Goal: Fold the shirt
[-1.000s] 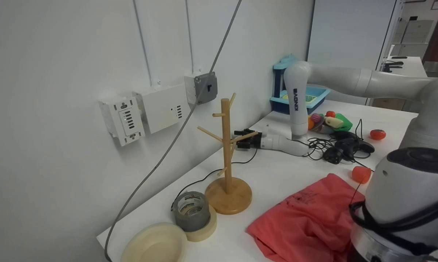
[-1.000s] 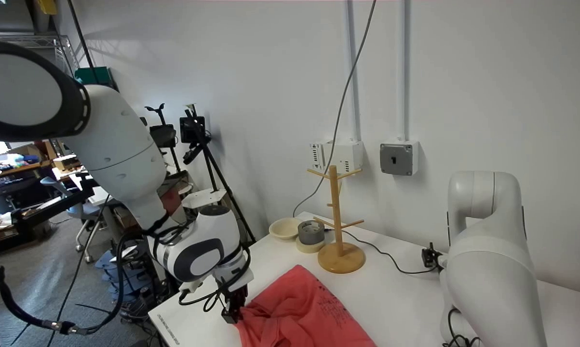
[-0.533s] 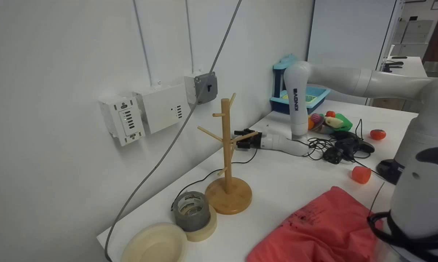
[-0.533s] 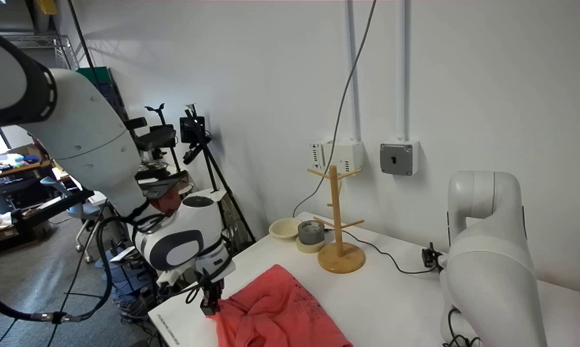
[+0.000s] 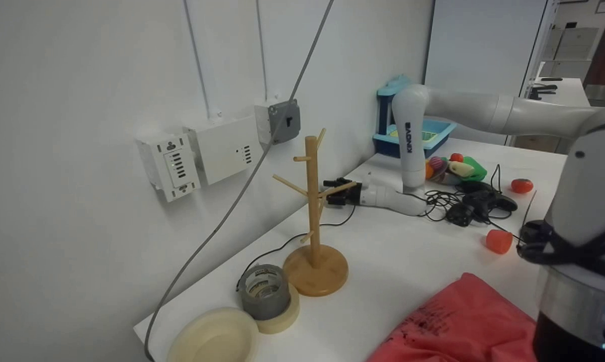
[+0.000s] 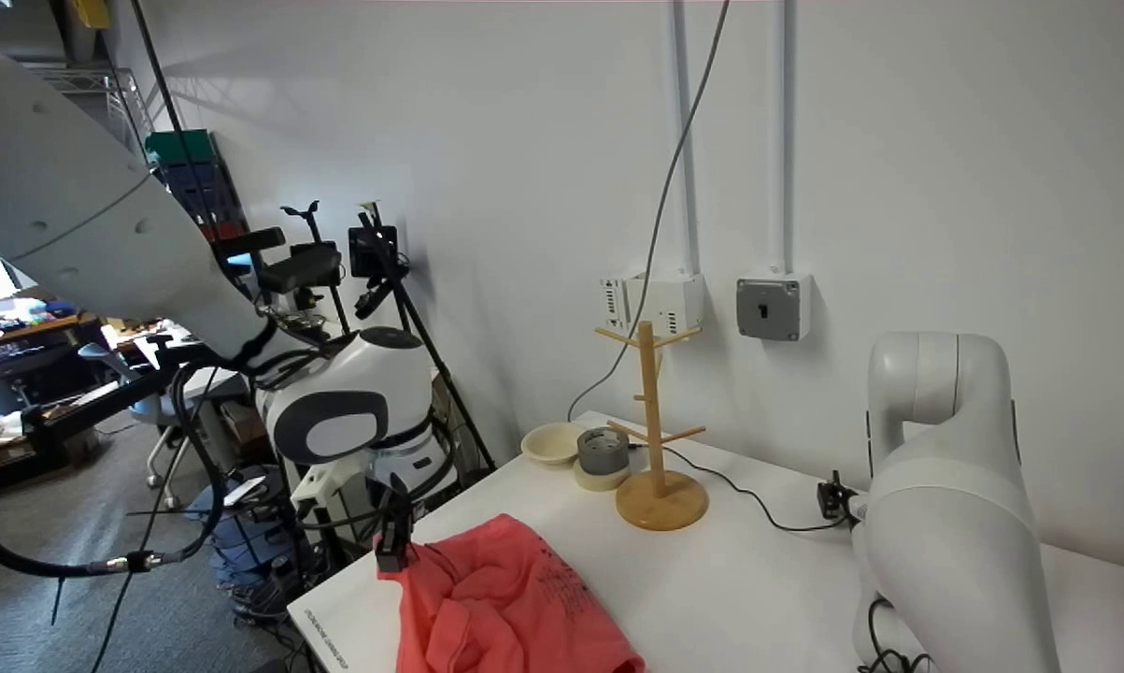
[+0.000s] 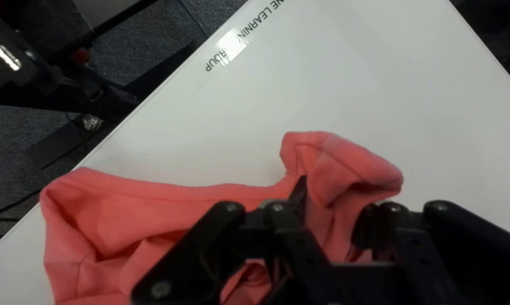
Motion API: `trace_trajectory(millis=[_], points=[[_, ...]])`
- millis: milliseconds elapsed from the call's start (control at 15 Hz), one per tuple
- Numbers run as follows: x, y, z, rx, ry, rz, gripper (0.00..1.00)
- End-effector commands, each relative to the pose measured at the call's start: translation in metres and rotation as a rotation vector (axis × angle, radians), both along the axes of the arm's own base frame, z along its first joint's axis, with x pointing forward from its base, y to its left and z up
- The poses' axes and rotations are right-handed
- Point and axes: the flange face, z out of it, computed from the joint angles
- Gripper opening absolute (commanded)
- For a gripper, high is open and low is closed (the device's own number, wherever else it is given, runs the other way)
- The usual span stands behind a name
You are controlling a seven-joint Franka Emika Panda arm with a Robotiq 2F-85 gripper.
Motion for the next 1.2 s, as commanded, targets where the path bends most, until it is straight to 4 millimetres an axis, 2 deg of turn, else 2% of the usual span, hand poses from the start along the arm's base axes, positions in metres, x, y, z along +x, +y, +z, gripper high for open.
trace_trajectory(millis=[0, 200, 400, 533, 600, 667, 800, 1133], points=[[0.001, -0.034, 0.025, 0.030, -0.017, -0.071, 0.03], [-0.011, -0.071, 0.019, 0.021, -0.040, -0.236, 0.03], [-0.038, -0.110, -0.003, 0.032, -0.007, -0.415, 0.03], [-0.060, -0.129, -0.018, 0.032, 0.017, -0.537, 0.03], [-0.037, -0.131, -0.029, 0.040, 0.032, -0.598, 0.03], [-0.044, -0.136, -0.032, 0.047, 0.034, -0.643, 0.03], [-0.045, -0.142, -0.035, 0.064, 0.020, -0.699, 0.03], [-0.048, -0.150, -0.044, 0.095, -0.030, -0.714, 0.03]])
